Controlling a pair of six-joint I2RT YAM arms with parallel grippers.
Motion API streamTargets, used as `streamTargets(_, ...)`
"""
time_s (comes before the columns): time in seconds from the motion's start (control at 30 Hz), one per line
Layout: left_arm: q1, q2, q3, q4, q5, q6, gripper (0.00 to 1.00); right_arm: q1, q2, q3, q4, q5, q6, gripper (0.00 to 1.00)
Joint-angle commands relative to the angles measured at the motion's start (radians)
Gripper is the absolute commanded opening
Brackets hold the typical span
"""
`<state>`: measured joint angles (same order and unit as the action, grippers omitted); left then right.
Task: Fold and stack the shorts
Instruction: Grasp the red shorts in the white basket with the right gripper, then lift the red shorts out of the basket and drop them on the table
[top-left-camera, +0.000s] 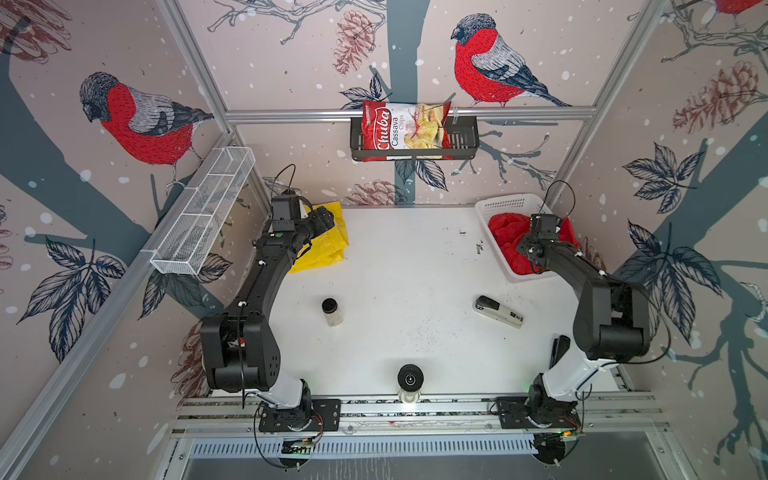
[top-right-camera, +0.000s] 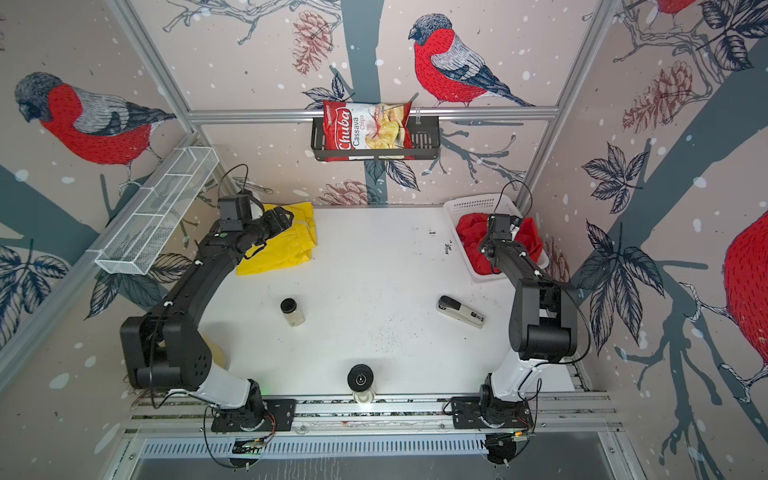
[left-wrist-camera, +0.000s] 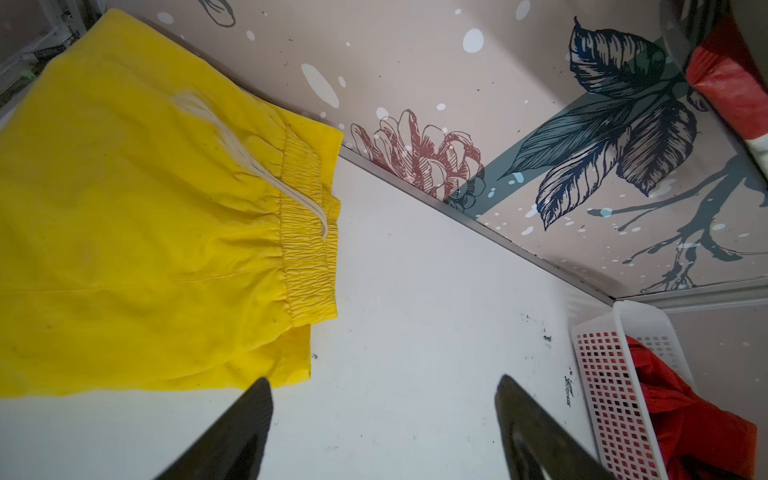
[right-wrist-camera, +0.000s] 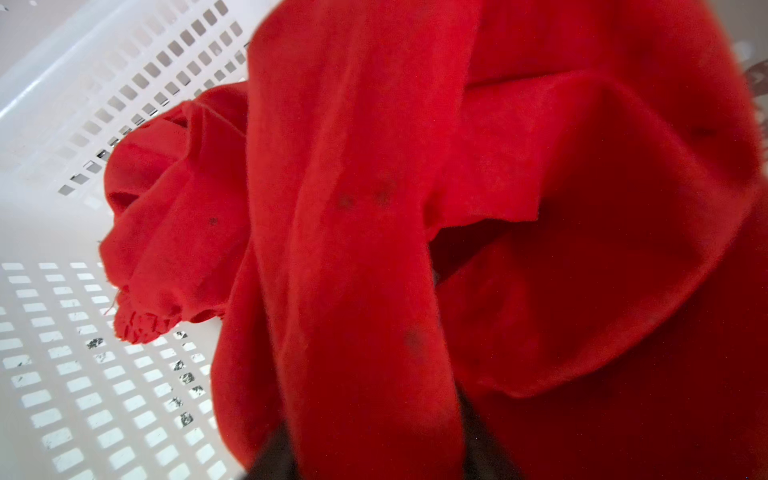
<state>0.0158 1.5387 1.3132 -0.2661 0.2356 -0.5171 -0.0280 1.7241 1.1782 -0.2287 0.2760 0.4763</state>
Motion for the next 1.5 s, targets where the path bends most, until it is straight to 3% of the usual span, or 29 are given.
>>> streamTargets(0.0,0.006,-0.011,0.0,0.042,0.007,0.006,0.83,0.0,0.011,0.046,0.0,-0.003,-0.009,0.03)
streamTargets(0.27,0.023,0.006,-0.003,0.043,0.012,0.001,0.83,0.038,-0.11,0.224,-0.087,0.06,-0.047,0.0)
streamTargets(0.4,0.023,0.013,-0.005,0.045,0.014,0.001,0.83,0.117,-0.216,0.324,-0.069,0.085,-0.082,0.0)
streamTargets(0.7,0.03,0.004,0.009,0.028,-0.016,0.023,0.84,0.453,-0.293,0.661,0.054,0.38,-0.328,0.0)
streamTargets(1.03,0.056,-0.005,0.001,0.04,-0.002,0.014,0.84,0.894,-0.308,0.79,0.487,0.475,-0.694,0.0)
streamTargets(1.27,0.06,-0.005,-0.003,0.04,-0.011,0.018,0.84,0.994,-0.189,0.87,0.237,0.476,-0.632,0.0)
streamTargets(1.47,0.061,0.021,0.008,0.026,0.002,0.014,0.84,1.026,-0.231,0.576,0.202,0.423,-0.506,0.07)
